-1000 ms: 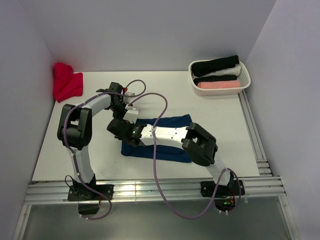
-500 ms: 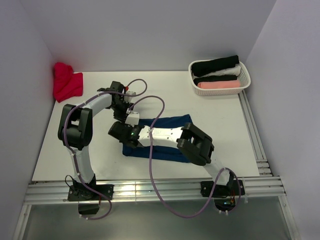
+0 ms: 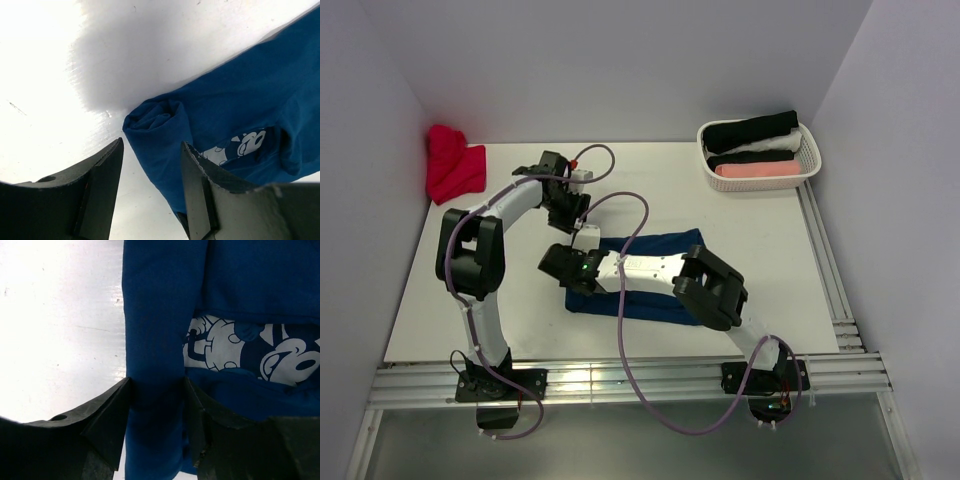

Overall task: Roll the t-shirts
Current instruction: Roll the tshirt

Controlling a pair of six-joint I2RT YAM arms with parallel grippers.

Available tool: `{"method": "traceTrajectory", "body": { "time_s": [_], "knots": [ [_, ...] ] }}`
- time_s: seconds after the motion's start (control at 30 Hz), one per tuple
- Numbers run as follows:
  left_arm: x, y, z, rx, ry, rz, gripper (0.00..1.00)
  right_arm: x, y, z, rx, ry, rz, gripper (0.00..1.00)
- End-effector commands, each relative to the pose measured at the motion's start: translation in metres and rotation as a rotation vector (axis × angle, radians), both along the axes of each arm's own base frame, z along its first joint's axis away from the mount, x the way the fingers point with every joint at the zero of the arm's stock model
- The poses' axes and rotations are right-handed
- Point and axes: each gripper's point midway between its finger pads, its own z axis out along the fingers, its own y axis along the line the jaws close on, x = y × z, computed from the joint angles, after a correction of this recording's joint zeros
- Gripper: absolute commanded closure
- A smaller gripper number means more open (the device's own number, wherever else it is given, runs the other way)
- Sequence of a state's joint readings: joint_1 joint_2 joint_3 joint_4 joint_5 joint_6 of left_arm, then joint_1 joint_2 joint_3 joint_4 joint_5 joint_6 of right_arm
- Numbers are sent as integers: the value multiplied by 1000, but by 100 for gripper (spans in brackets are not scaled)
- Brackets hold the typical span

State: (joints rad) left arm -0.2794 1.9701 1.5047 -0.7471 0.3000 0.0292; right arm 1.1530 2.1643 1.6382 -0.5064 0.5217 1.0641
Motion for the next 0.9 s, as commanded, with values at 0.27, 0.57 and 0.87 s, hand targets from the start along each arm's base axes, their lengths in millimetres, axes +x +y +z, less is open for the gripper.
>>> {"method": "traceTrajectory", "body": {
  "time_s": [0.27,0.57,0.87],
  "knots": [
    [3,-7,11,-42,4,-9,46,0,8,-11,-19,31,36,58],
    [3,-2,23,-128,13,-19,42,-6,-7,-13,159,69,-3,78],
    [-15,9,16,-277,108,-59,38,-9,-16,-21,504,152,-32,77]
  ]
}}
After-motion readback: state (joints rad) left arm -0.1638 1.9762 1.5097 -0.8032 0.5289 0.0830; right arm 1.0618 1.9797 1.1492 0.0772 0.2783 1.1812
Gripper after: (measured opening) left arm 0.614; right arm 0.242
